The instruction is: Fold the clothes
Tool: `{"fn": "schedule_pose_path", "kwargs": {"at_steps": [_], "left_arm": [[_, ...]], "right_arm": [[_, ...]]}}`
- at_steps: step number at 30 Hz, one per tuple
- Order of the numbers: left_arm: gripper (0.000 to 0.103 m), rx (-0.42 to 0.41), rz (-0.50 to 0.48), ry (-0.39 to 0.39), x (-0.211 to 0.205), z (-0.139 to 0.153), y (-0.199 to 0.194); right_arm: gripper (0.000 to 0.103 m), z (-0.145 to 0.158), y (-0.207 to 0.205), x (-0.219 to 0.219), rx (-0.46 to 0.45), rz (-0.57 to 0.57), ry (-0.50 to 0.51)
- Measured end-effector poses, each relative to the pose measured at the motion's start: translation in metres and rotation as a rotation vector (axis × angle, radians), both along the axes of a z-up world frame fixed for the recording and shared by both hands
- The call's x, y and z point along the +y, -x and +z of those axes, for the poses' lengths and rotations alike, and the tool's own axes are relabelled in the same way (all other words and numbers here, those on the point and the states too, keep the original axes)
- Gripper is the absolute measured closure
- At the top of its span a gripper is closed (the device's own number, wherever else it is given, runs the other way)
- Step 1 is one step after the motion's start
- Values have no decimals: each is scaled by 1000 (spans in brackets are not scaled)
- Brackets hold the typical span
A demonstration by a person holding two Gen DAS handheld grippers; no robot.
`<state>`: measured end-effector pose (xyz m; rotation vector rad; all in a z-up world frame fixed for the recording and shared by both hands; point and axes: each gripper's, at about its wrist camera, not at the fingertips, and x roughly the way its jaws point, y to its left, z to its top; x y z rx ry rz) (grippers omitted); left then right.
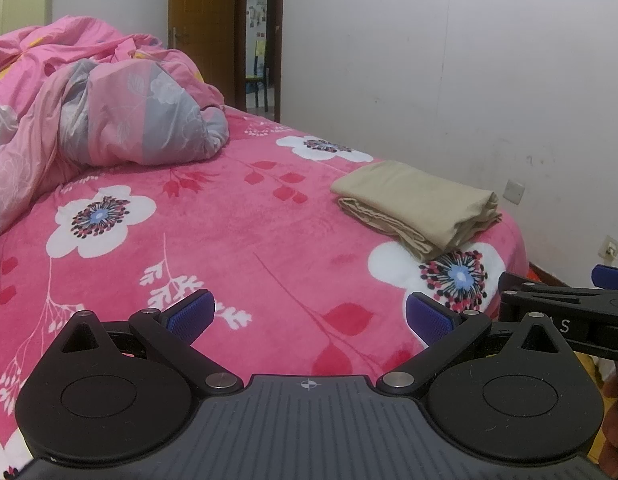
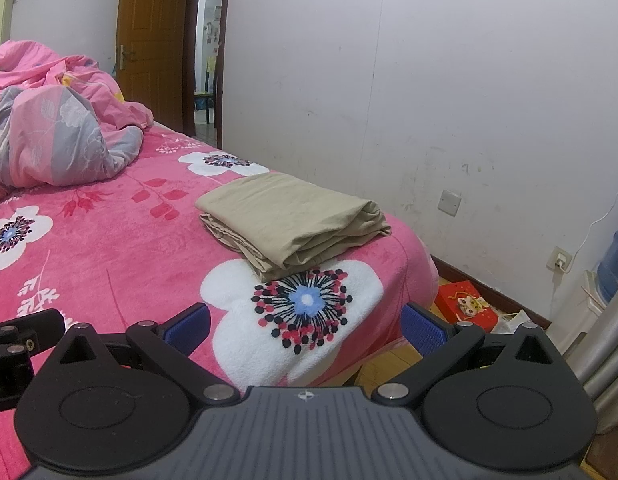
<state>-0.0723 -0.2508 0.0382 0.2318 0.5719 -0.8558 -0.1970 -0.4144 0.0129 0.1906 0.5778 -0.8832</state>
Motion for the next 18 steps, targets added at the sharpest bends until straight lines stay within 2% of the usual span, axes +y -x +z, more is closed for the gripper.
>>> {"fn": "schedule_pose_path", "kwargs": {"at_steps": [18], "left_arm": [[0, 2, 0, -2, -2, 0, 0]], "right_arm": [[0, 0, 1, -1, 0, -5, -3]]}}
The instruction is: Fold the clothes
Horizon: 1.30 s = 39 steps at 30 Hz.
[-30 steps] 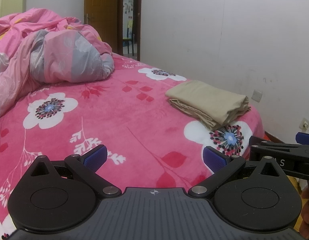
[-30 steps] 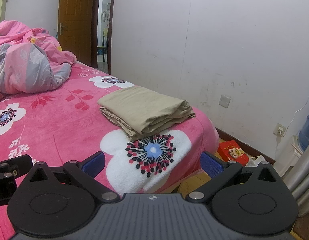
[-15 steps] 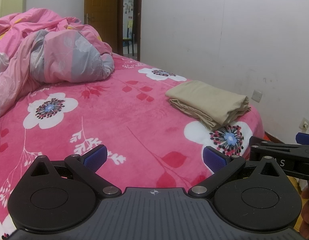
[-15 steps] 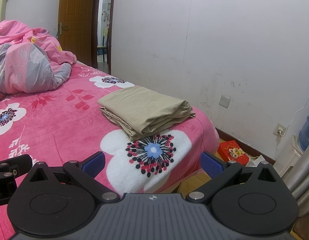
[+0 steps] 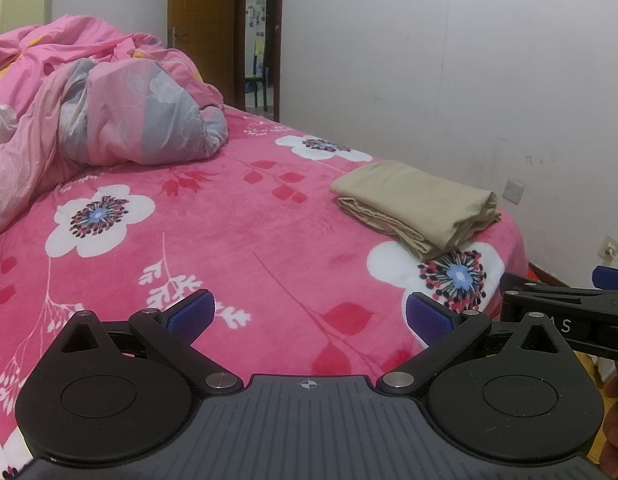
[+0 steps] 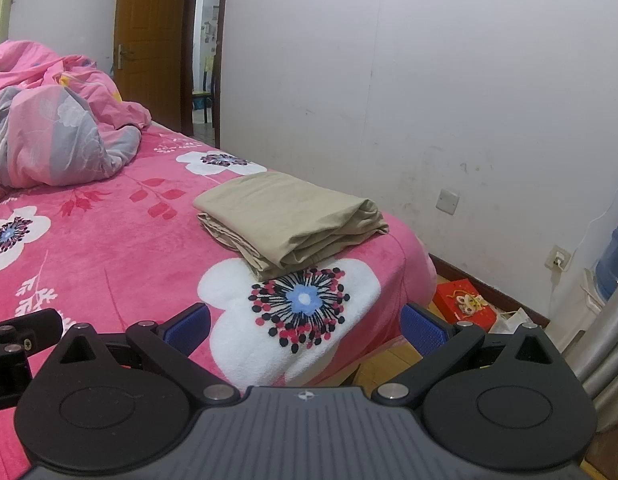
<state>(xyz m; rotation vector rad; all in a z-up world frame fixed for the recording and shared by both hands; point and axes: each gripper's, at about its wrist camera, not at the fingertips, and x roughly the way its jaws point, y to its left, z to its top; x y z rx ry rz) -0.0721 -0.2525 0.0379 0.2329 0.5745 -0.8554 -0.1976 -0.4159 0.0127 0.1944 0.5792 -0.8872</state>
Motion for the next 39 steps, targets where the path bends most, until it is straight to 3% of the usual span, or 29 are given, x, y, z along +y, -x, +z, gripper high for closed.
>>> {"fn": "schedule_pose_path", "kwargs": {"at_steps": [39], "left_arm": [[0, -1, 4, 0, -1, 1, 0]], "right_arm": [[0, 1, -1, 1, 1, -1, 1]]}}
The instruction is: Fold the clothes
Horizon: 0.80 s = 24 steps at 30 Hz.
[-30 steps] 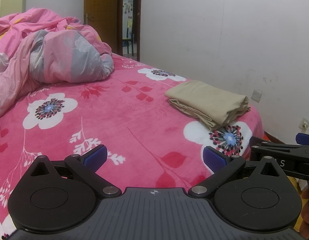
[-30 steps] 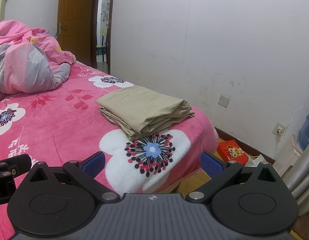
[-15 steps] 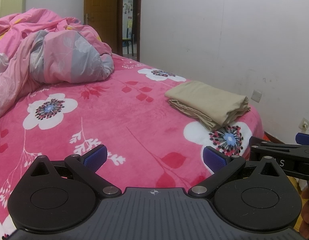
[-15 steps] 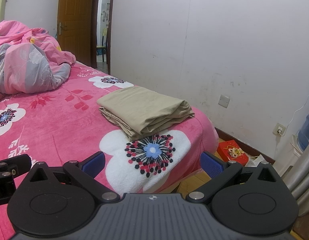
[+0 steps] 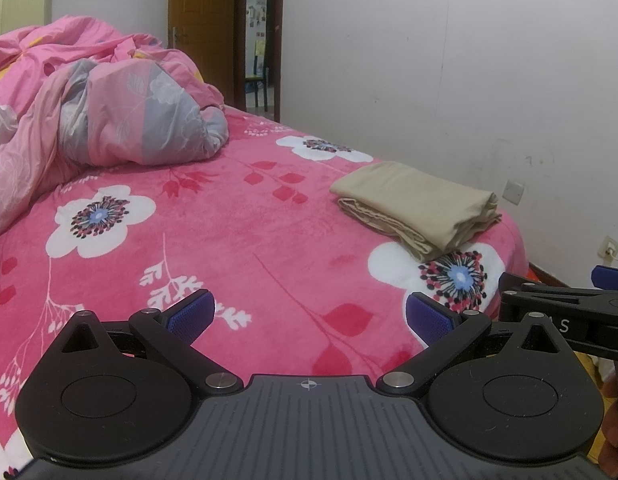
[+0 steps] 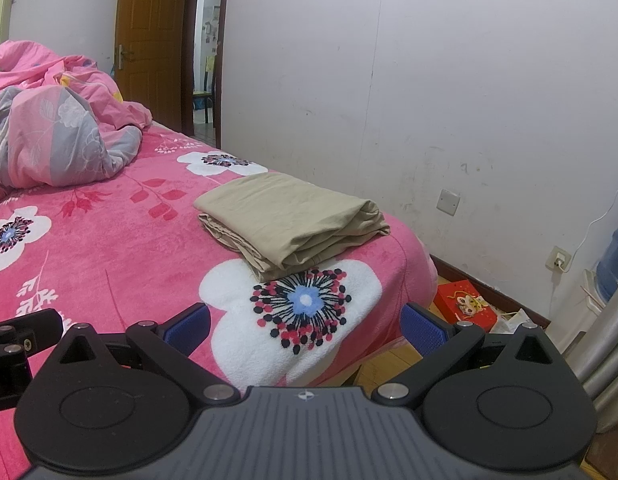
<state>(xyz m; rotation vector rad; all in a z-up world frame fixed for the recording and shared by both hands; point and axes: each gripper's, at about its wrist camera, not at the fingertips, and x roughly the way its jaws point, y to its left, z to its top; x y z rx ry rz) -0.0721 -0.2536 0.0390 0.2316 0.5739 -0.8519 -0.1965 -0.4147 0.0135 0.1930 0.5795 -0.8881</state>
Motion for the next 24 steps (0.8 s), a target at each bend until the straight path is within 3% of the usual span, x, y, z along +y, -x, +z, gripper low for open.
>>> {"fn": "schedule_pose_path", "kwargs": {"at_steps": [24], "left_arm": [[0, 7, 1, -2, 2, 0, -1]], "right_arm": [[0, -2, 0, 1, 3, 0, 0]]}}
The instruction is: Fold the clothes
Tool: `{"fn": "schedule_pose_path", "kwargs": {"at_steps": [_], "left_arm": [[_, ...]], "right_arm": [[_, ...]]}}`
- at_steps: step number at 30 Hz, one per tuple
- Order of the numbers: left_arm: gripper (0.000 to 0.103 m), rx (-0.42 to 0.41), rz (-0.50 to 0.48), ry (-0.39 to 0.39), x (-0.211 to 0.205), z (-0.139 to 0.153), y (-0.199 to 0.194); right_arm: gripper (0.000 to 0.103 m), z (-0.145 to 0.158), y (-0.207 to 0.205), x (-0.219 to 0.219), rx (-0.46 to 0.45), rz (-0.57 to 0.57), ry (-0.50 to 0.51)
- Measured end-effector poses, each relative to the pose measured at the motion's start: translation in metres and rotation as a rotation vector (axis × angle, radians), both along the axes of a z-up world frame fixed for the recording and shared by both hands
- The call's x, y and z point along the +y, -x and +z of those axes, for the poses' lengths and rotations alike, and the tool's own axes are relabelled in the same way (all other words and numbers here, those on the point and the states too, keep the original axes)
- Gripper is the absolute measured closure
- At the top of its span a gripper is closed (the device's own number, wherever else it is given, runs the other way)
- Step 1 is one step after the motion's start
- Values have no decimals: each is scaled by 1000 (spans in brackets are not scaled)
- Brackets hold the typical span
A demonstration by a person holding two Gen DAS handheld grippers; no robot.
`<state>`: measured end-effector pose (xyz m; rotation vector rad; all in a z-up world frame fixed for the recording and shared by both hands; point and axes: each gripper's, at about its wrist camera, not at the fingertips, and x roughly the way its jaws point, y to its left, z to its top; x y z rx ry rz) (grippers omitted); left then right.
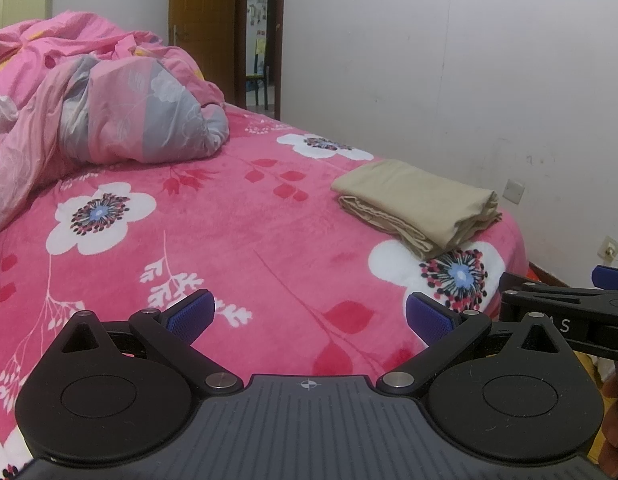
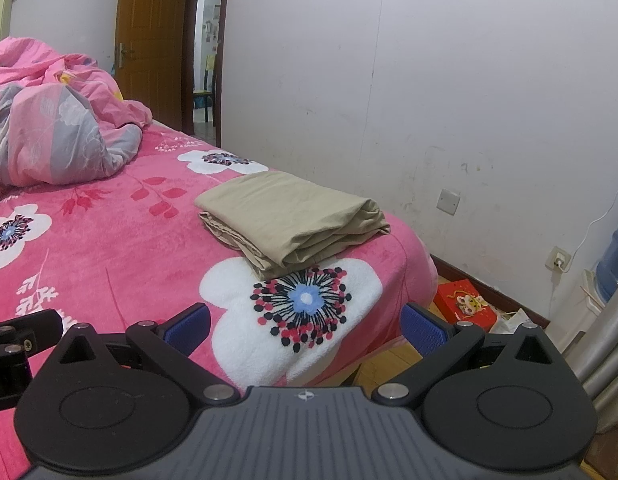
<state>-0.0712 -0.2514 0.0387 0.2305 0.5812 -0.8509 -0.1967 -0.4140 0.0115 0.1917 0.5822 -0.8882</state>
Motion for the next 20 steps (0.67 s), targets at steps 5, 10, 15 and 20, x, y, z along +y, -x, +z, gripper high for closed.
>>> {"fn": "schedule_pose_path", "kwargs": {"at_steps": [5, 10, 15, 20], "left_arm": [[0, 1, -1, -1, 0, 0, 0], [0, 0, -2, -1, 0, 0, 1], [0, 2, 0, -1, 0, -1, 1], [0, 2, -1, -1, 1, -1, 1]], "right_arm": [[0, 0, 0, 0, 1, 0, -1], [0, 1, 0, 0, 1, 0, -1], [0, 0, 0, -1, 0, -1, -2], [0, 0, 0, -1, 1, -1, -4]]}}
